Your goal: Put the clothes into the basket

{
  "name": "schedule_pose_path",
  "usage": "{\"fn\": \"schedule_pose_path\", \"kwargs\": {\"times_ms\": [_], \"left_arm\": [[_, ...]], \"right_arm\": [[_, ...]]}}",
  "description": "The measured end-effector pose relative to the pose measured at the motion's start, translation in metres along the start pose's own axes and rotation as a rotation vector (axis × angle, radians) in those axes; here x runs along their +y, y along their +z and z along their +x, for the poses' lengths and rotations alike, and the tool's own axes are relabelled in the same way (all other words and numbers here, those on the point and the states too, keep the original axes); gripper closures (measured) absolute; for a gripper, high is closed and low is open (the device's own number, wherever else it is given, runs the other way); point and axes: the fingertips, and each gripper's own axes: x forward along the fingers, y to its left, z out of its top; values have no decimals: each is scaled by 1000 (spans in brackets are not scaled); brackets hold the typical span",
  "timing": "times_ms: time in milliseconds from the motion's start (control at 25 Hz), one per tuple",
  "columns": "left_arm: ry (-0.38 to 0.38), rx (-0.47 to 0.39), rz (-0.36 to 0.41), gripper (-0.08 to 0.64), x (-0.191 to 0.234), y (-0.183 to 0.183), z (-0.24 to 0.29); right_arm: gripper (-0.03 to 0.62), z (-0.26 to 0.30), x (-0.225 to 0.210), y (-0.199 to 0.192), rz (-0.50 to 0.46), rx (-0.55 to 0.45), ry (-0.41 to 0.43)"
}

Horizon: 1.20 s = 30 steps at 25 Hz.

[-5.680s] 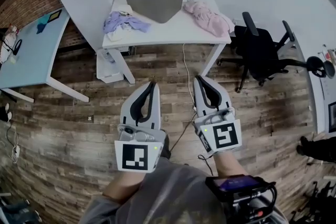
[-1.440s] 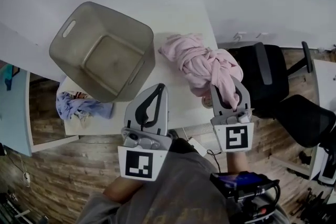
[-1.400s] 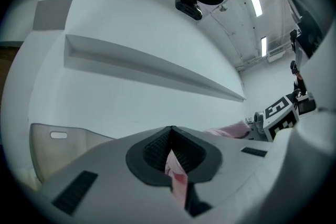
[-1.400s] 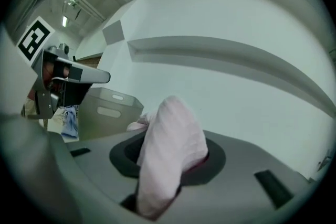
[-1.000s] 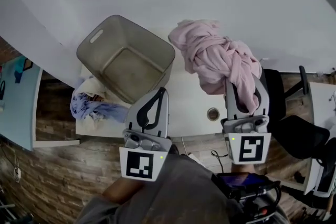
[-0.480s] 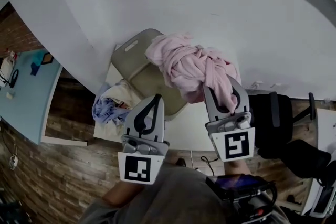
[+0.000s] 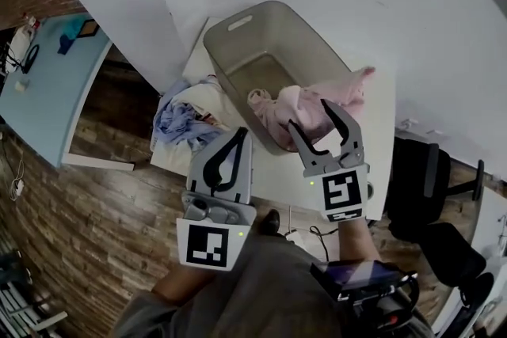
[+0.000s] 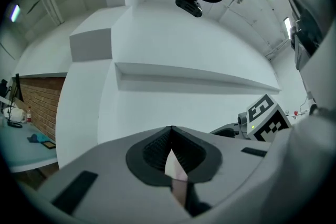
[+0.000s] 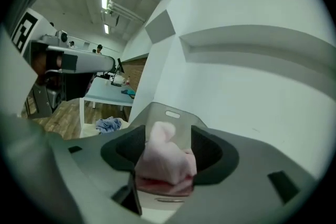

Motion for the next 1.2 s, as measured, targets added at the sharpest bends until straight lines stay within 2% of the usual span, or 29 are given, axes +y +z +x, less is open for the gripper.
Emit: {"fn": "schedule_pose_path", "kwargs": {"times_ms": [360,440,520,720,920,1200], "left_arm": [[45,-33,43,552,-5,20,-18],[63,-34,52,552,-8,23,-23],[80,-37,56,552,-8,26,-28],[134,-40,73,552,-8,31,-42],[217,-54,120,552,-7,41,-64],[331,-33,144,552,1,39,-96]], "right_arm": [[378,-33,10,9,27,-88,13],[453,-42,14,11,42,-125,18],[577,-49,24,11,73,-153,58],[583,-60,48,10,92,-164,151],[583,-65,72,16,96,-210,251],[583,-70,106,24,73,-249,374]]}}
